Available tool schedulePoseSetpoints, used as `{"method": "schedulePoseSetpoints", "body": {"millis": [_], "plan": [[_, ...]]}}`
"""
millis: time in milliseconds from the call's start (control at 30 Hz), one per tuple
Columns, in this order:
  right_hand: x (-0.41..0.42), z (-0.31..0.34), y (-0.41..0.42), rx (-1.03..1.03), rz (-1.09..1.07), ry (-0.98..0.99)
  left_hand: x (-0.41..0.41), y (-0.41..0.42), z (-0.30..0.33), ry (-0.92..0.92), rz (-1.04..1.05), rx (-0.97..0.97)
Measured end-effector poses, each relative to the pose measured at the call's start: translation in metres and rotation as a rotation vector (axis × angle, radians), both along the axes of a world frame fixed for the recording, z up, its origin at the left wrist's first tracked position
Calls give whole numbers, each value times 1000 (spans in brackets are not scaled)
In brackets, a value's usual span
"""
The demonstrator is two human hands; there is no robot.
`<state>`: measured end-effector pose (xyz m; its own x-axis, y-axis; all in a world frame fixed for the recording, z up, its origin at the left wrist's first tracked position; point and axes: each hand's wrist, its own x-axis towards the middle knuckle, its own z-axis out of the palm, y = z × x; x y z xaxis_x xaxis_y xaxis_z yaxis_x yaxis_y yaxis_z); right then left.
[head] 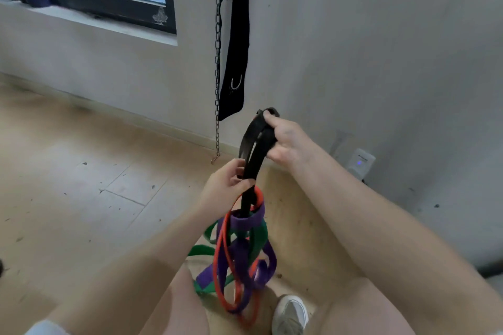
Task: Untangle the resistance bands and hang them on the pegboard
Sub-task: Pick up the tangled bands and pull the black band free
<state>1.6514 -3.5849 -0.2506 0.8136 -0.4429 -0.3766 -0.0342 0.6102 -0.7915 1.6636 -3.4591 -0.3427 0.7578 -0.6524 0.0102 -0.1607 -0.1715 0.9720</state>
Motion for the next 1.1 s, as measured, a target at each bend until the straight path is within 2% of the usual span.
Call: {"method": "schedulePoseSetpoints", "body": {"millis": [67,100,167,233,300,400,567,700,767,867,900,967,1033,1100], "plan": [[-4,-9,-4,19,-29,-42,-4,1,-6,-34,41,11],[-6,-17,-7,-46,-5,-56,-5,1,-7,-22,75,0],[-15,-44,-9,-296,132,27,-8,2,-7,36,156,-57],[-34,-84,-7,-592,365,208,-7,4,-3,104,208,-142],[-55,-123,-8,-742,562,299,-2,5,-2,179,262,-199],[-76,-161,-11,-668,687,252,6,7,-9,323,380,-223],[-56,-181,0,-767,682,222,19,6,-25,613,485,-376],[-41,-185,3,-537,654,187,44,19,-42,754,634,-512],[-34,-184,1,-450,584,148,51,25,-52,815,592,-464],[-26,-178,-7,-349,498,75,44,23,-65,843,458,-146],[-25,-174,-11,-334,514,50,42,20,-69,851,447,-127],[-26,-163,-18,-427,626,77,42,14,-67,919,511,-251],[-27,-153,-22,-625,727,201,47,10,-65,922,597,-355],[-24,-150,-24,-752,628,336,47,5,-64,825,620,-315]]}}
